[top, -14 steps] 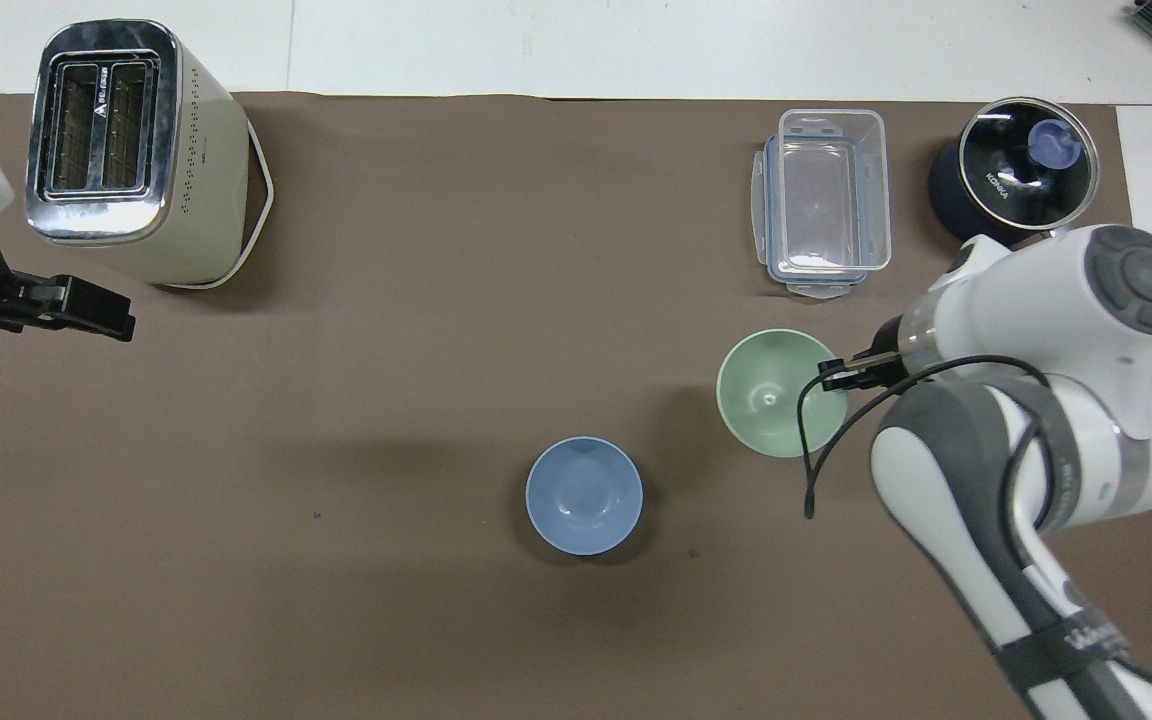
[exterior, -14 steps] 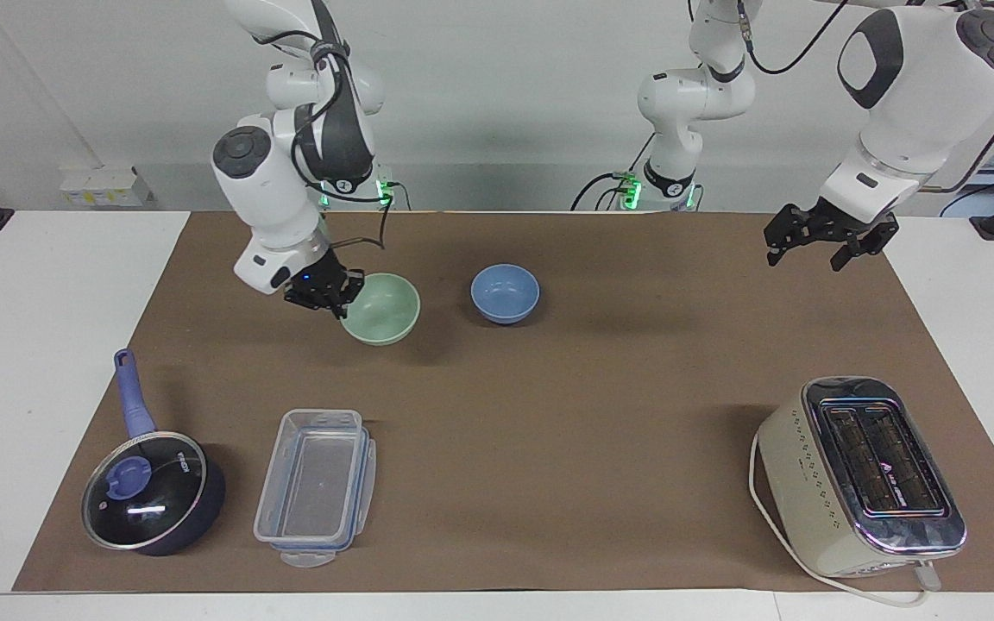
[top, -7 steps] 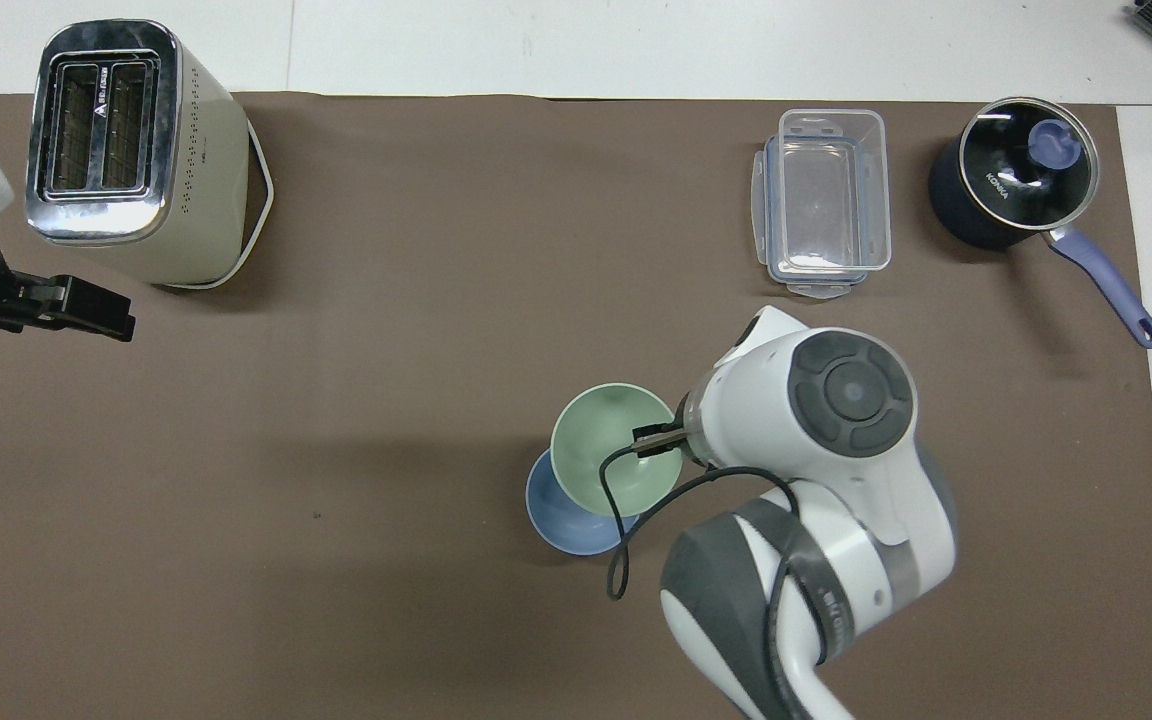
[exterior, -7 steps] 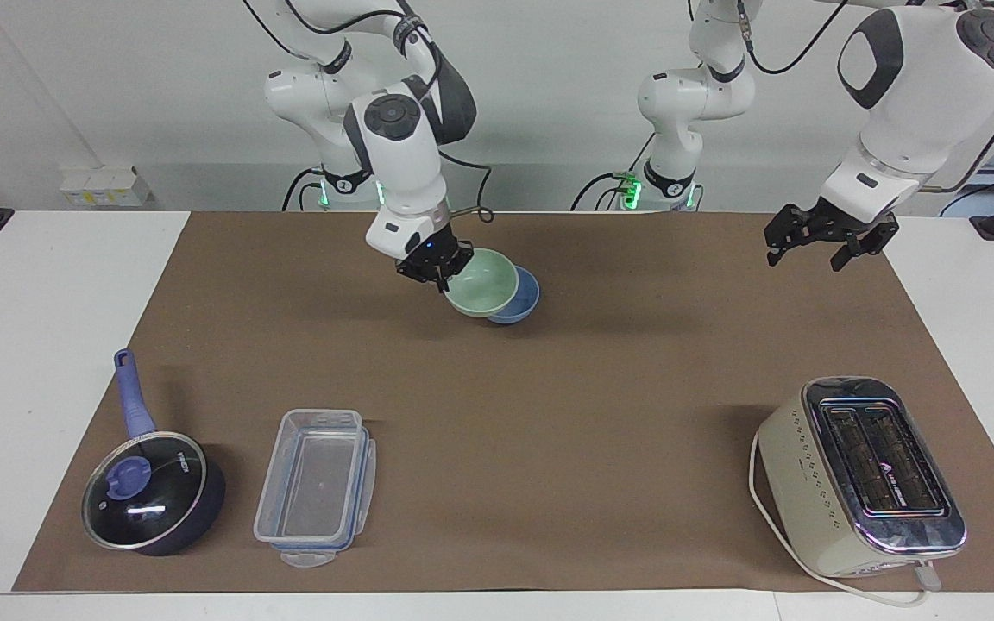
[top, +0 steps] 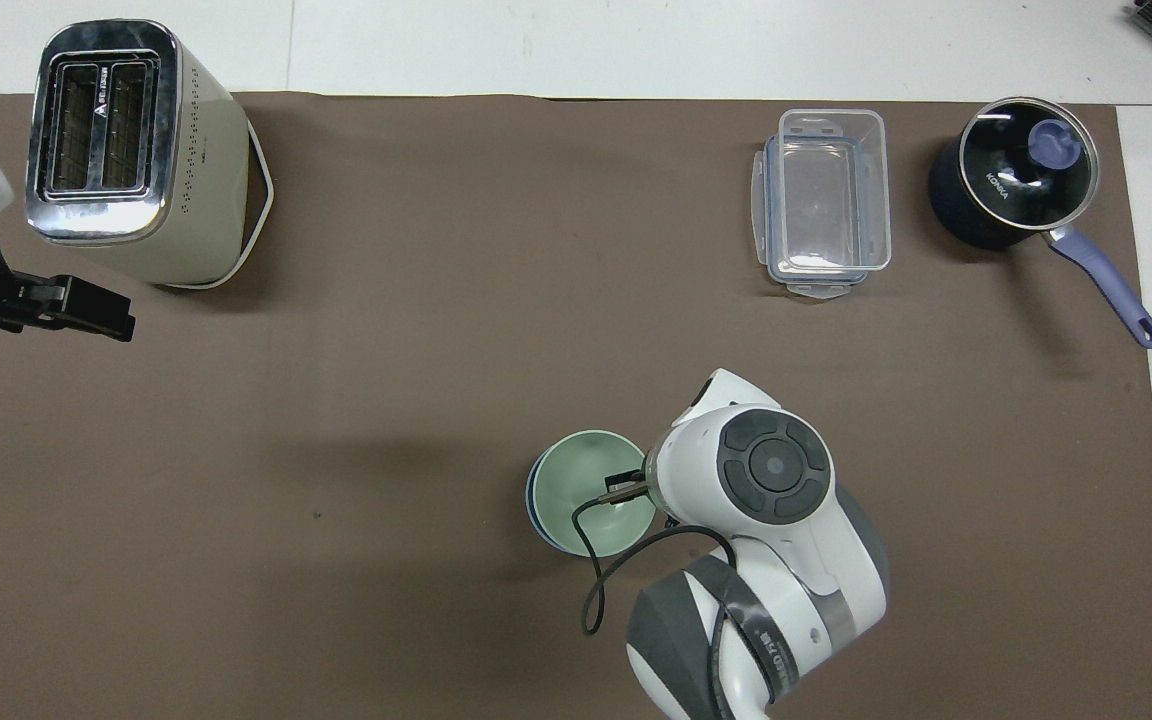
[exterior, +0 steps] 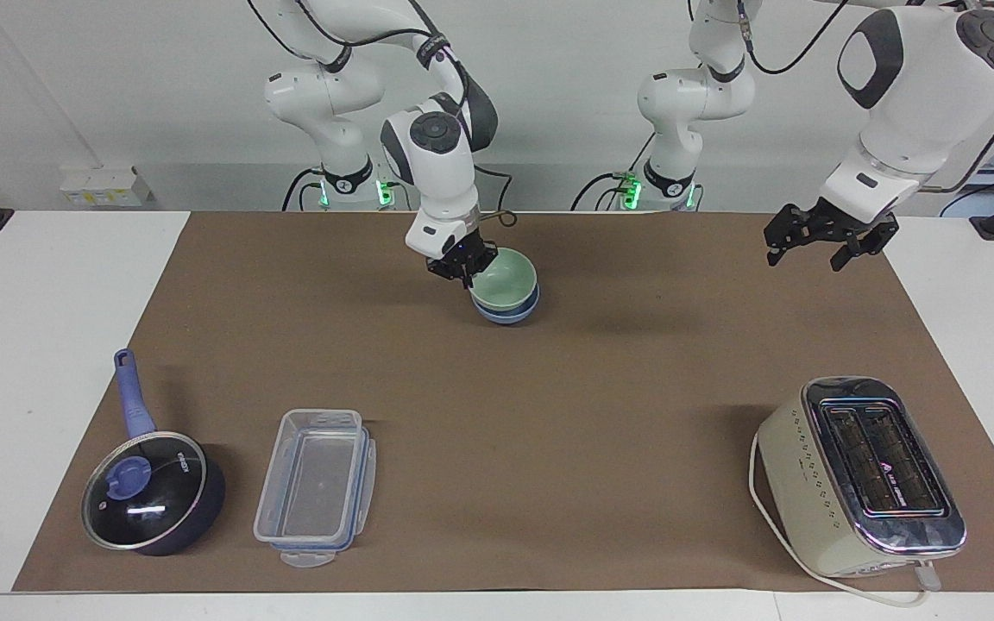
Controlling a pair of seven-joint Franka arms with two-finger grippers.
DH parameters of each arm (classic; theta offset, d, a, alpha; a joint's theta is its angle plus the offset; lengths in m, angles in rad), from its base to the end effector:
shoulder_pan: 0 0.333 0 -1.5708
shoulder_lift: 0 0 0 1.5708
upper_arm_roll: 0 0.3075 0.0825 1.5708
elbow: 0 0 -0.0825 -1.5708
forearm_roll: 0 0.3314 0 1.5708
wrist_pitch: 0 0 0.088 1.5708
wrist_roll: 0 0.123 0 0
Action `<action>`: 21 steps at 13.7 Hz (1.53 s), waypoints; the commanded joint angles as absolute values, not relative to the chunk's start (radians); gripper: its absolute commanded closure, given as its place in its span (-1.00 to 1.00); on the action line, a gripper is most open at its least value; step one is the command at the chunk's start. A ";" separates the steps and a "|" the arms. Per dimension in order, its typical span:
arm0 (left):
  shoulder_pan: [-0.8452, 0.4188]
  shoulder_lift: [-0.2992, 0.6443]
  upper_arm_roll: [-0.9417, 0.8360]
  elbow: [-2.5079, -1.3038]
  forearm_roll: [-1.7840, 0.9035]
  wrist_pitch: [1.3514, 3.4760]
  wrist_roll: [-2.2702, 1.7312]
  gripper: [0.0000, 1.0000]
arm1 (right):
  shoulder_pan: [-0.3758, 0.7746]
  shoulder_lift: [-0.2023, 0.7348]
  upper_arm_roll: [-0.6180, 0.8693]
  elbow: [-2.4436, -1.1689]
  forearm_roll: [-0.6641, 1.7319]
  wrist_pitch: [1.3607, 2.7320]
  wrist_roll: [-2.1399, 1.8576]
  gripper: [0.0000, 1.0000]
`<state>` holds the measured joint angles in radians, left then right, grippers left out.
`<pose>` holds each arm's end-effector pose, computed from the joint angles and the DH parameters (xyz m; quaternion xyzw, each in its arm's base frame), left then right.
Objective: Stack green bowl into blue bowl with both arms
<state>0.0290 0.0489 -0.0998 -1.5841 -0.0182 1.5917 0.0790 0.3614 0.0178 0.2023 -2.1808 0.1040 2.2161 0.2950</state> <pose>0.5147 -0.0375 0.5715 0.9969 -0.0744 -0.0205 0.0116 0.4159 0.2682 0.3901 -0.9937 -0.1031 0.0101 0.0433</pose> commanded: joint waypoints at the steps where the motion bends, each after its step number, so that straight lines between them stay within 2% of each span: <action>1: 0.038 0.054 -0.109 -1.566 0.003 1.571 0.084 -1.00 | 0.357 -0.008 0.204 -2.215 0.123 2.253 0.301 1.00; 6: 0.038 0.054 -0.109 -1.566 0.003 1.571 0.084 -1.00 | 0.374 0.002 0.206 -2.230 0.126 2.284 0.308 1.00; 7: 0.038 0.054 -0.109 -1.566 0.003 1.571 0.084 -1.00 | 0.374 0.003 0.206 -2.229 0.136 2.283 0.313 0.80; 8: 0.038 0.054 -0.109 -1.566 0.003 1.571 0.084 -1.00 | 0.376 0.003 0.204 -2.224 0.149 2.281 0.321 0.31; 9: 0.038 0.054 -0.109 -1.566 0.003 1.571 0.084 -1.00 | 0.376 0.005 0.206 -2.220 0.149 2.276 0.325 -0.03; 11: 0.038 0.054 -0.109 -1.568 0.003 1.571 0.084 -1.00 | 0.377 0.006 0.204 -2.197 0.149 2.270 0.391 -0.17; 13: 0.038 0.054 -0.109 -1.566 0.003 1.571 0.084 -1.00 | 0.368 -0.005 0.201 -2.148 0.149 2.240 0.422 -0.55; 14: 0.038 0.054 -0.109 -1.566 0.003 1.571 0.084 -1.00 | 0.359 -0.009 0.195 -2.110 0.147 2.185 0.422 -0.59; 16: 0.038 0.054 -0.109 -1.566 0.003 1.571 0.084 -1.00 | 0.292 -0.020 0.187 -2.028 0.123 2.064 0.419 -0.80; 18: 0.038 0.054 -0.109 -1.566 0.003 1.571 0.084 -1.00 | 0.188 -0.040 0.189 -1.971 0.112 2.020 0.399 -1.00; 21: 0.038 0.054 -0.109 -1.566 0.003 1.571 0.084 -1.00 | 0.062 -0.040 0.189 -1.864 0.033 1.962 0.332 -1.00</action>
<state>0.0291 0.0489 -0.0998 -1.5841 -0.0182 1.5917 0.0790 0.1261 -0.0477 0.1773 -1.9374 0.0774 2.0173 0.3632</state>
